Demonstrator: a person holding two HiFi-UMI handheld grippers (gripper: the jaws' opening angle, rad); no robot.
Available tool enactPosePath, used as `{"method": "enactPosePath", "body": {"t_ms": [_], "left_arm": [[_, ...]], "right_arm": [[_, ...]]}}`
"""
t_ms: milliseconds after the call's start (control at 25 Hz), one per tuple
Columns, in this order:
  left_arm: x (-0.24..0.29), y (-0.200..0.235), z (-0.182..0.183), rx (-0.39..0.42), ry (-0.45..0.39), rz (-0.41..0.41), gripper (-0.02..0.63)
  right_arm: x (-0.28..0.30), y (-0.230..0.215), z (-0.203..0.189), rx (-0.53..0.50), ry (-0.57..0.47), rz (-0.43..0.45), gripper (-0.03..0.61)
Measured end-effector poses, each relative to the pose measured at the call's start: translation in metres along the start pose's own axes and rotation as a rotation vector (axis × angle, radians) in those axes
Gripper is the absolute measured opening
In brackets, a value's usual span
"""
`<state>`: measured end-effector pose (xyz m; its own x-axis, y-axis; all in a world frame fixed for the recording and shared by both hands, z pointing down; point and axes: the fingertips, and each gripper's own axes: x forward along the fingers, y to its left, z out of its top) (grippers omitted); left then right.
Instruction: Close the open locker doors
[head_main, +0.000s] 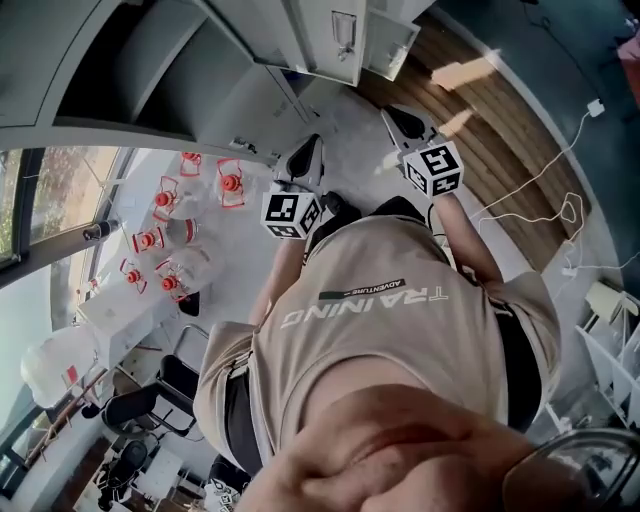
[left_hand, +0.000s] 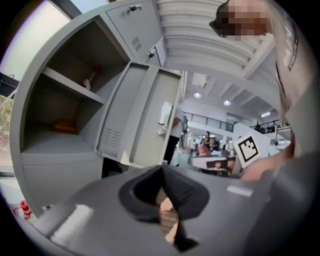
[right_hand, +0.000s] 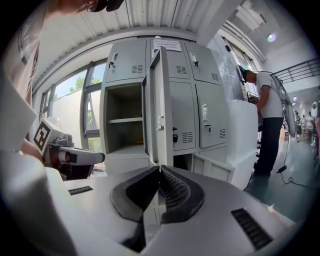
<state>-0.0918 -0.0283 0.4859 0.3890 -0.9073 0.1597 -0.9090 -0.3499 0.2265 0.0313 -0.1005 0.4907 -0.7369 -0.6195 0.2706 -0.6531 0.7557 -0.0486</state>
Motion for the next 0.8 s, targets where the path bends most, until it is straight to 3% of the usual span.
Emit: {"method": "enactPosePath", "body": {"t_ms": [120,400,800], "left_arm": [[0.006,0.013,0.002,0.014,0.009,-0.002,0.000],[0.007,0.025,0.003,-0.002,0.021,0.068,0.000],[0.022,0.030,0.017,0.010,0.036,0.187,0.000]], "right_arm": [[0.012,-0.010,0.010,0.003,-0.013,-0.032,0.015],[0.037,-0.035,0.030,-0.015,-0.037,-0.018,0.017],[0.072,-0.056,0.037,-0.030,-0.073,0.119,0.017]]}}
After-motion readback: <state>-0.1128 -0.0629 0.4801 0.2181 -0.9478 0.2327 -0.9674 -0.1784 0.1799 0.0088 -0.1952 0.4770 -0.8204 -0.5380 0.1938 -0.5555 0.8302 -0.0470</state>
